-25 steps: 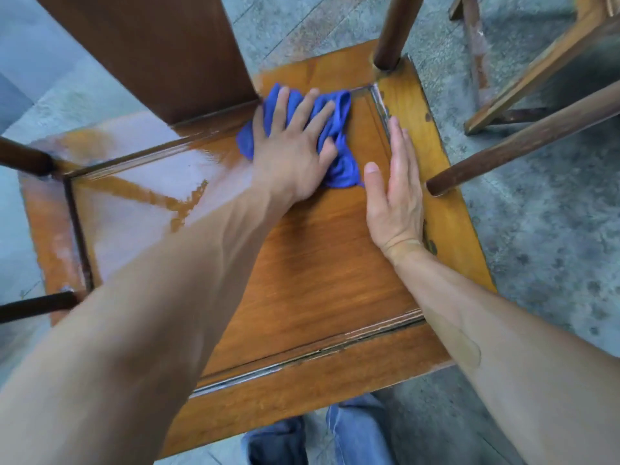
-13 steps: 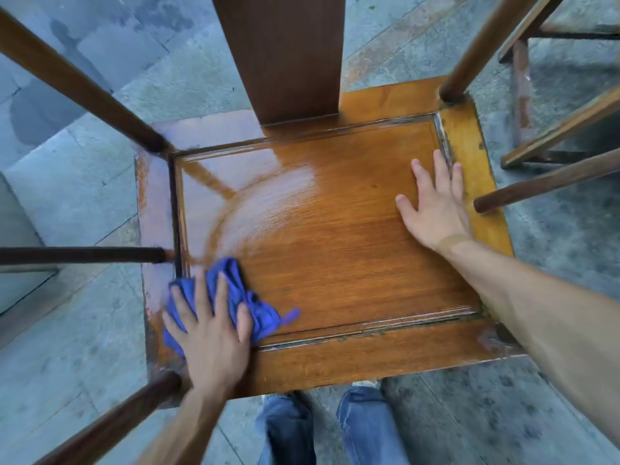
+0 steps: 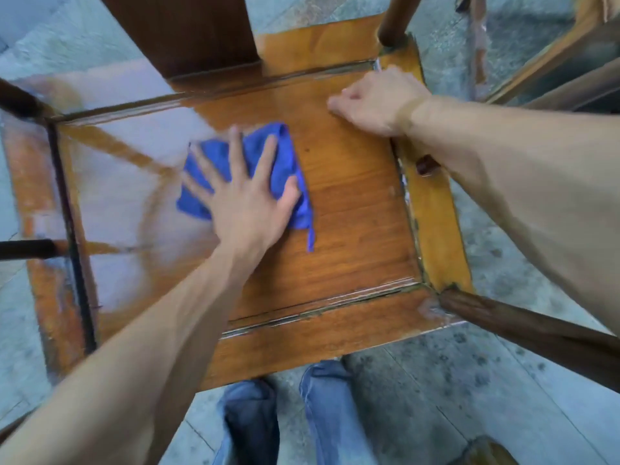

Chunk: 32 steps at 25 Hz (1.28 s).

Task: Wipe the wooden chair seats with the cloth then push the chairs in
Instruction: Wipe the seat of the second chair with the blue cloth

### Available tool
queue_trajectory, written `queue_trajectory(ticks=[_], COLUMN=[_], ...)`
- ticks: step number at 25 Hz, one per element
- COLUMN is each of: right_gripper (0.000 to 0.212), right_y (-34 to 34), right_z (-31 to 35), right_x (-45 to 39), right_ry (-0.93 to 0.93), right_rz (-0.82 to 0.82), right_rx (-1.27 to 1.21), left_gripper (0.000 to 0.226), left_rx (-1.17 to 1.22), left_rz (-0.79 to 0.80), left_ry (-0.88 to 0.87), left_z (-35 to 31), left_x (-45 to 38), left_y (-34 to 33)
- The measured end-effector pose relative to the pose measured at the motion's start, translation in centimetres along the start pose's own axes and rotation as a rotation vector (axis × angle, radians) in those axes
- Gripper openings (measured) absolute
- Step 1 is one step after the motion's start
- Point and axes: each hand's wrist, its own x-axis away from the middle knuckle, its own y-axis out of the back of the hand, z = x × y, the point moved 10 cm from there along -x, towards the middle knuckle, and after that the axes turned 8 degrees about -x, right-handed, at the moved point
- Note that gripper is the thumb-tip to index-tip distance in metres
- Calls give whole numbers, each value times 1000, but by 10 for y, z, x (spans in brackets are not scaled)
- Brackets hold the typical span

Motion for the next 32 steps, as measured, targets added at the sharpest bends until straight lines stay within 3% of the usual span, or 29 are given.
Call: queue_trajectory(ticks=[3, 6, 9, 12, 15, 20, 25, 27, 29, 32], right_gripper=[54, 55, 60, 70, 67, 56, 42, 36, 48, 63], right_y=[18, 6, -31, -75, -117, -170, -171, -169, -178, -192], right_z=[11, 21, 2, -5, 39, 95, 116, 120, 120, 121], right_x=[-4, -2, 6, 32, 82, 154, 175, 171, 165, 168], right_ry=[46, 99, 6, -96, -6, 101, 93, 38, -63, -139], right_rz=[73, 126, 175, 115, -56, -93, -81, -16, 100, 201], right_rx=[47, 82, 36, 7, -157, -296, -306, -417, -524, -573], left_gripper=[73, 71, 67, 65, 66, 70, 63, 63, 62, 38], left_rx=[-22, -33, -52, -87, -115, -64, 207, 180, 43, 11], left_rz=[18, -19, -15, -35, -17, 199, 318, 347, 437, 486], left_ry=[-145, -437, -703, -804, -721, -243, -147, -110, -86, -39], left_z=[-100, -168, -173, -113, -28, 65, 104, 124, 137, 148], left_x=[-27, 28, 102, 151, 166, 162, 153, 138, 126, 128], left_y=[-3, -10, -20, -23, -22, -11, 16, 18, 13, 16])
